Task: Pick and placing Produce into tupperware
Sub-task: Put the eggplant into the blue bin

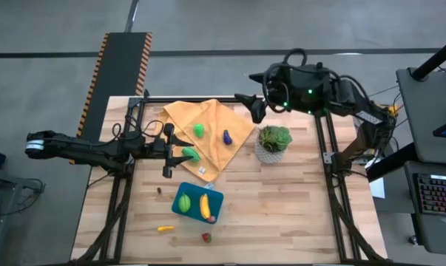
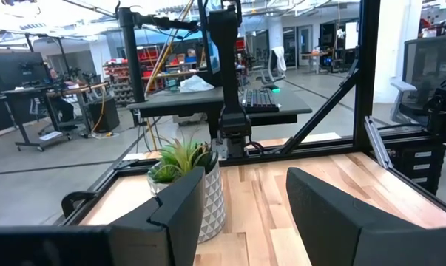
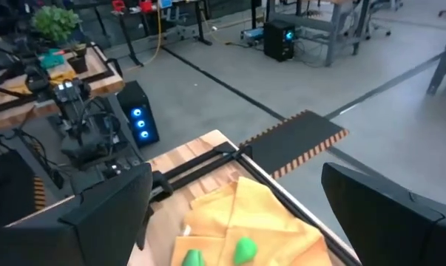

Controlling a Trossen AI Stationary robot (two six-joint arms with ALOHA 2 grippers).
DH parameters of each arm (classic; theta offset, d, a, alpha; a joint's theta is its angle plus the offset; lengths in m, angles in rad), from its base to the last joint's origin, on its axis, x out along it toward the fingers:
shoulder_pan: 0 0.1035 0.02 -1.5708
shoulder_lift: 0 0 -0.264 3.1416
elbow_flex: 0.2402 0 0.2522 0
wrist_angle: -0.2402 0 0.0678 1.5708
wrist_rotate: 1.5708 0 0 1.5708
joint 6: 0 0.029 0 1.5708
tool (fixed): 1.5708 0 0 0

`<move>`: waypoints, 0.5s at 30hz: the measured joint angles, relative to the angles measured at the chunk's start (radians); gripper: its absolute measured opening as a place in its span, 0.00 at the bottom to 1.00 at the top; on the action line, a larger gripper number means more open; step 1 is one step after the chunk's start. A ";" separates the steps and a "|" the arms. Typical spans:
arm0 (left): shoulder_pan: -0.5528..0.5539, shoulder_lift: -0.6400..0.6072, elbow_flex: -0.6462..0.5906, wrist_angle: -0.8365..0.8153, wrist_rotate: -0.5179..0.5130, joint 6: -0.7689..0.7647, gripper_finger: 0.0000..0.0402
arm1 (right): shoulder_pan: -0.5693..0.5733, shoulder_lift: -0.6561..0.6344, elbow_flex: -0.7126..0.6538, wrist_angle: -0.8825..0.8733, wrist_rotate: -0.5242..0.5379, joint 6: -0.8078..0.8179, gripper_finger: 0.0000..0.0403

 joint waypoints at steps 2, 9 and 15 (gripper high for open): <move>0.000 0.000 0.000 0.000 0.000 0.000 0.44 | -0.002 0.000 0.004 -0.015 -0.001 0.007 0.96; 0.000 0.000 0.000 0.005 0.000 0.000 0.44 | 0.003 0.000 0.006 -0.028 -0.040 -0.059 0.96; 0.000 0.000 0.000 0.004 -0.001 0.001 0.44 | 0.003 0.000 0.005 -0.006 -0.411 -0.219 0.96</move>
